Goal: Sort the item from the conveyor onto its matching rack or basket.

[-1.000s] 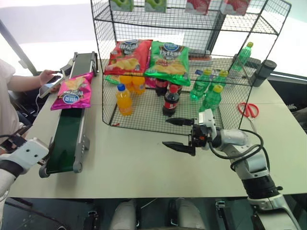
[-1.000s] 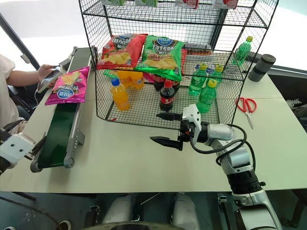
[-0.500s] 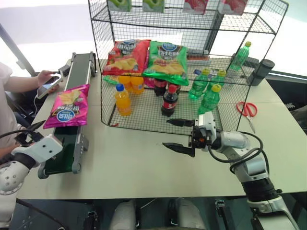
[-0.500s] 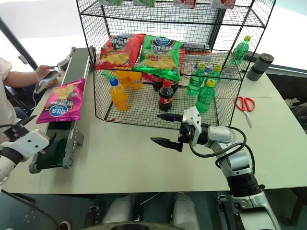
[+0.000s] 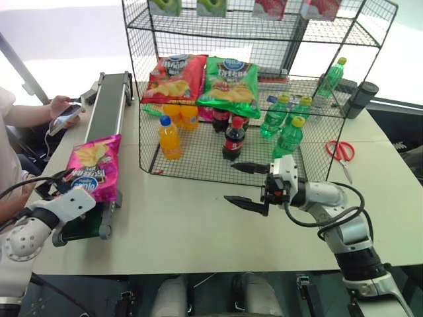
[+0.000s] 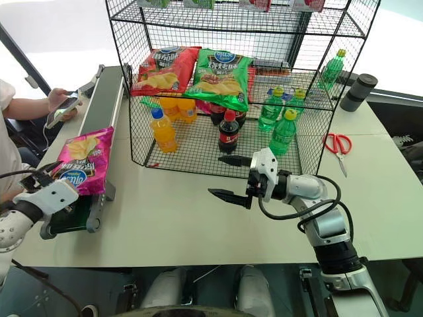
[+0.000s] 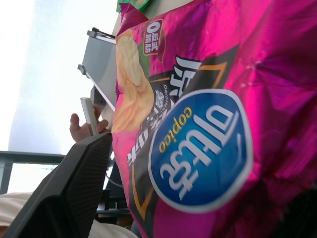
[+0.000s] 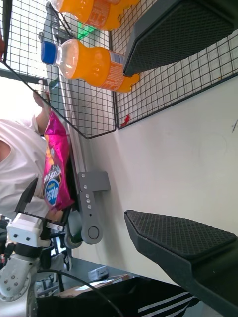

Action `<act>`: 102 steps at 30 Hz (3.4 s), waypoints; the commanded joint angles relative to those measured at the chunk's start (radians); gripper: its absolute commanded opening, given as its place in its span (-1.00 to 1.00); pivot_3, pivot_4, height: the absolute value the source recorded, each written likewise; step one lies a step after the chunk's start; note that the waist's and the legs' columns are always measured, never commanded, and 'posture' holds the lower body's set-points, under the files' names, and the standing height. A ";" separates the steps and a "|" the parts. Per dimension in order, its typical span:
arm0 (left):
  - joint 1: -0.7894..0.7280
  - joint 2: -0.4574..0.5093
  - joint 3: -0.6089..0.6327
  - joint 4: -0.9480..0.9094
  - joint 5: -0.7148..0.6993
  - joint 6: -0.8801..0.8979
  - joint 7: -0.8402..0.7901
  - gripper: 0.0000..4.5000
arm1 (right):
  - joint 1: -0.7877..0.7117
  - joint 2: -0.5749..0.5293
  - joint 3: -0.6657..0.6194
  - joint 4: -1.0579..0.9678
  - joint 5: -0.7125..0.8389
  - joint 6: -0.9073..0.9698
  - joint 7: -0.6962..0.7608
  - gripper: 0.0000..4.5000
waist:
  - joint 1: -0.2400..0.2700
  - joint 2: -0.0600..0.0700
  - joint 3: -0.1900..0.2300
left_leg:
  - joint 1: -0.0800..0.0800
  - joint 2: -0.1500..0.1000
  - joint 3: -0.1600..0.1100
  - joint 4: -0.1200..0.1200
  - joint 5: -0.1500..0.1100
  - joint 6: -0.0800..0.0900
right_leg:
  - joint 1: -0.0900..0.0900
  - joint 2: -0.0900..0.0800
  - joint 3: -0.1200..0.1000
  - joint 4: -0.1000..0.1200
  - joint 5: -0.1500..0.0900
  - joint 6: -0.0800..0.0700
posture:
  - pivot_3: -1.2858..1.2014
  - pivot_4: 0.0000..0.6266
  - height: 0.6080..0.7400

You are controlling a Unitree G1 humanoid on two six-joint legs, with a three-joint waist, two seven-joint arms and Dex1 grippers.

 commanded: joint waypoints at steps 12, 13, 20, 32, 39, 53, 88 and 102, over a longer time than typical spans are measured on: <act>-0.068 -0.047 0.081 -0.064 -0.264 0.029 -0.047 -0.98 | -0.009 -0.005 -0.013 -0.009 -0.051 -0.060 -0.026 1.00 | 0.002 0.000 0.000 | 0.000 0.000 0.000 0.000 0.000 0.000 | 0.000 0.000 0.000 0.000 0.000 0.000 | 0.03 -0.52 1.00; -0.074 -0.054 0.106 -0.081 -0.359 0.036 -0.093 -0.98 | -0.010 -0.006 -0.013 -0.008 -0.051 -0.061 -0.026 1.00 | 0.002 0.000 0.000 | 0.000 0.000 0.000 0.000 0.000 0.000 | 0.000 -0.001 0.000 0.000 0.000 0.000 | 0.03 -0.52 1.00; 0.125 0.044 0.347 -0.367 -1.292 0.593 -0.550 -0.98 | -0.022 -0.034 -0.038 0.010 -0.032 -0.050 0.003 1.00 | -0.023 0.001 0.001 | 0.000 0.000 0.000 0.000 0.002 -0.003 | 0.001 -0.001 0.001 -0.001 0.000 0.000 | 0.03 -0.52 1.00; -0.065 0.090 0.051 -0.436 -1.826 1.063 -0.610 -0.98 | 0.032 -0.206 -0.149 -0.247 0.636 0.713 0.005 1.00 | -0.001 0.003 0.002 | 0.000 -0.001 -0.003 0.001 0.001 -0.001 | 0.002 0.004 0.003 -0.001 0.000 -0.001 | 0.03 -0.52 1.00; -0.333 -0.026 -0.130 -0.318 -1.756 1.110 -0.616 -0.98 | 0.010 -0.224 -0.166 -0.274 0.715 0.799 -0.030 1.00 | 0.004 0.001 0.001 | 0.000 -0.001 -0.002 0.001 0.001 -0.001 | 0.001 0.006 0.003 -0.002 0.000 -0.001 | 0.03 -0.52 1.00; -0.371 -0.134 -0.184 -0.291 -1.538 1.050 -0.676 -1.00 | -0.026 -0.192 -0.063 -0.268 0.672 0.845 -0.076 0.66 | 0.004 0.000 0.001 | -0.001 -0.001 -0.002 0.001 0.001 -0.001 | 0.001 0.006 0.004 -0.002 0.000 -0.001 | 0.03 -0.52 1.00; -0.481 -0.407 -0.248 -0.096 -0.986 0.553 -0.573 1.00 | 0.071 -0.220 -0.514 -0.154 -0.165 -0.206 -0.410 -0.99 | 0.004 0.000 0.000 | 0.000 -0.002 0.001 0.001 0.001 -0.001 | 0.001 0.007 0.005 -0.003 0.001 0.001 | 0.03 -0.52 1.00; -0.473 -0.468 -0.290 -0.124 -0.878 0.437 -0.520 1.00 | -0.194 -0.415 -0.224 0.321 -0.932 -0.508 -0.853 -0.99 | -0.003 0.000 0.001 | 0.000 0.000 0.002 0.001 0.006 -0.010 | 0.001 0.007 0.006 -0.002 0.001 0.001 | 0.03 -0.52 1.00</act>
